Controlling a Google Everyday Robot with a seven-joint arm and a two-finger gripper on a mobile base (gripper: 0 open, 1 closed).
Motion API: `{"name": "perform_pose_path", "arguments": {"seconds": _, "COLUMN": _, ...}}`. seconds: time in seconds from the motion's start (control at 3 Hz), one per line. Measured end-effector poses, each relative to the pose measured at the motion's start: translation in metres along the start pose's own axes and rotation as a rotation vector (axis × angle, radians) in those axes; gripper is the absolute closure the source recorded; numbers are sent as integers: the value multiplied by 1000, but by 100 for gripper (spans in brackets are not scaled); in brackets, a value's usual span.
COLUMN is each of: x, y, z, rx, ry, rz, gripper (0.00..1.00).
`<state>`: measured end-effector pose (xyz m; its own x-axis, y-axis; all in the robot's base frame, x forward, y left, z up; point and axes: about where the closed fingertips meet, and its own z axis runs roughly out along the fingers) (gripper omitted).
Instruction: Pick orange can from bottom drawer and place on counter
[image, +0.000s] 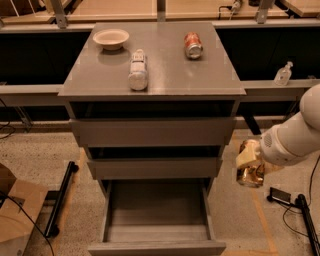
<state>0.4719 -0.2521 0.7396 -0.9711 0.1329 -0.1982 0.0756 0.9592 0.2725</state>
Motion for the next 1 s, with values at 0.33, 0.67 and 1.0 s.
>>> {"name": "perform_pose_path", "arguments": {"seconds": 0.33, "x": -46, "y": 8, "z": -45, "rx": -7, "ry": -103, "rz": -24, "gripper": 100}}
{"name": "perform_pose_path", "arguments": {"seconds": 0.67, "x": -88, "y": 26, "z": -94, "rx": -29, "ry": -201, "rz": -71, "gripper": 100}}
{"name": "perform_pose_path", "arguments": {"seconds": 1.0, "x": -128, "y": 62, "z": -148, "rx": -58, "ry": -303, "rz": -150, "gripper": 100}}
